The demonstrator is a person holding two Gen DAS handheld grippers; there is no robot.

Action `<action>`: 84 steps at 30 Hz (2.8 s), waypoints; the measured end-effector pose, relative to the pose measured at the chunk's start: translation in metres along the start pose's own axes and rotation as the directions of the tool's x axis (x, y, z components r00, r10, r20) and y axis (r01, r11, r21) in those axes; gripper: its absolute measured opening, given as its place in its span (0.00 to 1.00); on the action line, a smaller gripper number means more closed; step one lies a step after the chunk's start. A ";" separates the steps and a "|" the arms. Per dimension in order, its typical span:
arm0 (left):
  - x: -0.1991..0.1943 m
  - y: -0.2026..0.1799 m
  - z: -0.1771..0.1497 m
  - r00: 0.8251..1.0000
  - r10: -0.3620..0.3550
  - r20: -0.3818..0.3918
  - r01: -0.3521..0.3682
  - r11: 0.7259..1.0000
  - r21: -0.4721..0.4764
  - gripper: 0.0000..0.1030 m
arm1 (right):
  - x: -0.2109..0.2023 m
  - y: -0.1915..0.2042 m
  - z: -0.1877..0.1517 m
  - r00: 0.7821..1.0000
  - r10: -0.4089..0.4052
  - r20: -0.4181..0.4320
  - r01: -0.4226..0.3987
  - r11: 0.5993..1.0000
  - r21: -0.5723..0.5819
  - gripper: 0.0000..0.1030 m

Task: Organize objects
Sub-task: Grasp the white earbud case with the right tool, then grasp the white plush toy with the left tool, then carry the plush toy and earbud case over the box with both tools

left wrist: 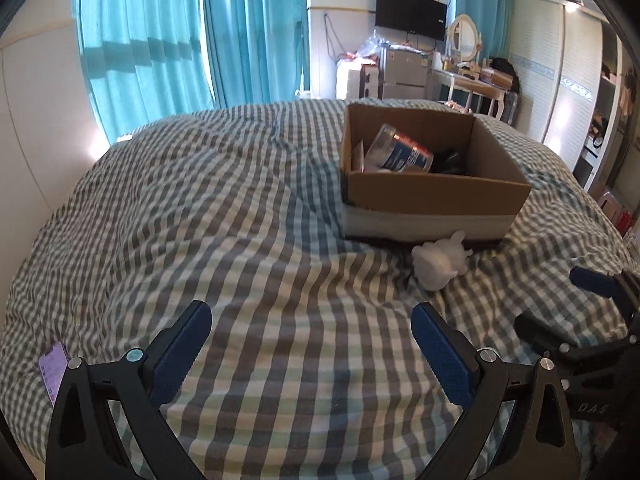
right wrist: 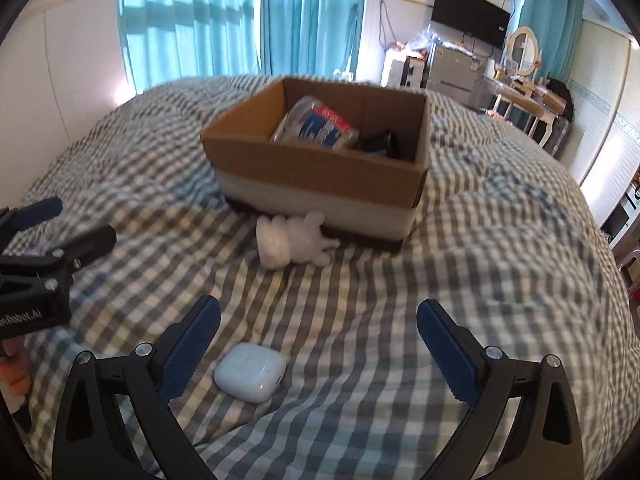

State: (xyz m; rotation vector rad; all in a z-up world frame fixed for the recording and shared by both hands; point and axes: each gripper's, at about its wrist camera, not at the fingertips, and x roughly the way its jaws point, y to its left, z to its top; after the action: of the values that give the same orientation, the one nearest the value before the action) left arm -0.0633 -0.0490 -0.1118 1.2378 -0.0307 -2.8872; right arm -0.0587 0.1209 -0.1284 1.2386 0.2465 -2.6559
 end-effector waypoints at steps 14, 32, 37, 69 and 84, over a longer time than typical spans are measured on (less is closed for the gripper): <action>0.020 0.019 -0.004 0.997 -0.021 -0.072 0.015 0.996 -0.087 1.00 | 0.055 0.036 -0.031 0.984 0.034 -0.172 -0.055 0.992 -0.116 0.82; 0.027 -0.001 0.004 0.994 0.035 -0.102 -0.039 0.998 -0.043 1.00 | 0.022 -0.003 -0.025 0.979 0.169 -0.117 -0.173 0.984 -0.030 0.56; 0.039 -0.041 0.018 0.995 -0.006 -0.099 0.006 1.000 0.006 1.00 | -0.002 -0.048 0.001 0.995 0.097 -0.023 -0.096 0.995 0.015 0.56; 0.153 -0.138 0.028 0.974 -0.076 -0.216 0.095 0.992 0.079 0.70 | 0.047 -0.137 0.016 0.992 0.127 -0.013 -0.123 0.974 0.189 0.56; 0.051 -0.106 0.025 0.983 -0.078 -0.167 0.093 0.992 0.084 0.70 | -0.004 -0.103 -0.001 0.997 0.070 0.016 -0.072 0.985 0.157 0.56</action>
State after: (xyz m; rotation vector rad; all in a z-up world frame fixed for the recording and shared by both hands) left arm -0.1155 0.0574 -0.1333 1.5249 -0.1144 -2.8735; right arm -0.0809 0.2210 -0.1189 1.2537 -0.0099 -2.6625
